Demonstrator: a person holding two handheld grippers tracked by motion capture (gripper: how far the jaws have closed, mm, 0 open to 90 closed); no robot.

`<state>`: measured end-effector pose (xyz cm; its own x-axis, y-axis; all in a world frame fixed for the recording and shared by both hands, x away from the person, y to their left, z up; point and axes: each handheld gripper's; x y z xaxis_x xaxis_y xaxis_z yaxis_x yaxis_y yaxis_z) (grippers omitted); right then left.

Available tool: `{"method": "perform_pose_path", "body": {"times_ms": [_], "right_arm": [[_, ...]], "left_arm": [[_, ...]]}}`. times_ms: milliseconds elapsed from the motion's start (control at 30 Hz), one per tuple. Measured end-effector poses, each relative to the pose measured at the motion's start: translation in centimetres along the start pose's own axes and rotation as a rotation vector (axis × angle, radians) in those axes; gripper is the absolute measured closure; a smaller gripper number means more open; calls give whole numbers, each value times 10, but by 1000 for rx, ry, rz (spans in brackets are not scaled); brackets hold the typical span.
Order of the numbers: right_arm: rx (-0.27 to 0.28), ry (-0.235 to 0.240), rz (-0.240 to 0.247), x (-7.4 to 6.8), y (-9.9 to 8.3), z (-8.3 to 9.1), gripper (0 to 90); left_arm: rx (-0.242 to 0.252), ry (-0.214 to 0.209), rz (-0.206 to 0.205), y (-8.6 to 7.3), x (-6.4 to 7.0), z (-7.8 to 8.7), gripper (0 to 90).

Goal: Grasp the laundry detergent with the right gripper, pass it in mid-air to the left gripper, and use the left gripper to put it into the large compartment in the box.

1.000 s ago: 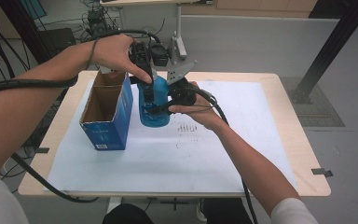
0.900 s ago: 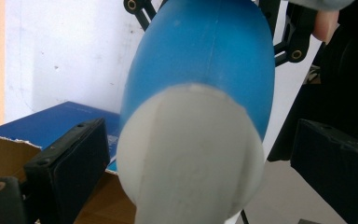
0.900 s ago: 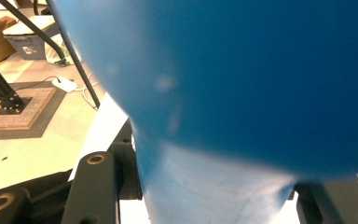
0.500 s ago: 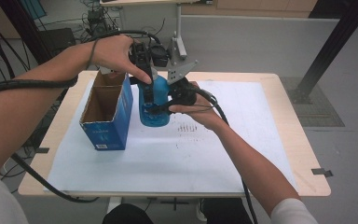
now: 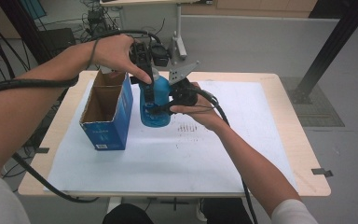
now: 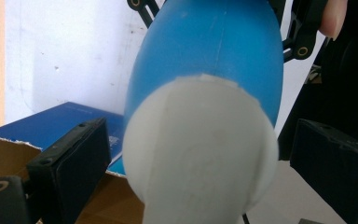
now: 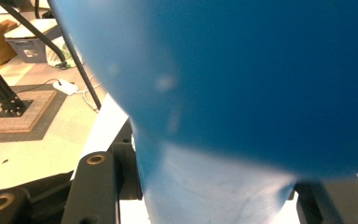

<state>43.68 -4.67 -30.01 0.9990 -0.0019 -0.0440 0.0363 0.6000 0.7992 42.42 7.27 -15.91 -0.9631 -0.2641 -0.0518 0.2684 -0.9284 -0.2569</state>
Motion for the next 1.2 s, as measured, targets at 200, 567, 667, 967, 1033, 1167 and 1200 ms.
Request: {"method": "perform_pose_path", "body": {"times_ms": [200,567,667,967,1033,1167,1200], "right_arm": [[1,0,1,0,0,0,441],[4,5,8,-2,2,0,442],[4,9,9,-2,2,-1,442],[10,15,19,-4,2,0,442],[11,14,20,-4,2,0,441],[11,16,22,-4,2,1,441],[10,16,22,-4,2,1,441]], "left_arm": [[-2,1,-1,1,0,0,60],[-3,-3,-12,3,-1,-2,176],[-6,-9,-14,5,0,-3,210],[-15,-21,-29,9,0,-5,310],[-13,-15,-29,10,0,-5,348],[-7,-18,-33,10,0,-5,366],[-10,-18,-33,10,0,-5,367]]}}
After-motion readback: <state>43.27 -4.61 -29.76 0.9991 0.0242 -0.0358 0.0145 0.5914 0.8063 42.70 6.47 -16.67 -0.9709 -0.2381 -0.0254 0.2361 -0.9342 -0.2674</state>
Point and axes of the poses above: each handheld gripper's, and its own axes: z roughly backward along the jaws, y roughly out of its top, x roughly to its right, and after that the axes turned 13 degrees about -x, right-handed
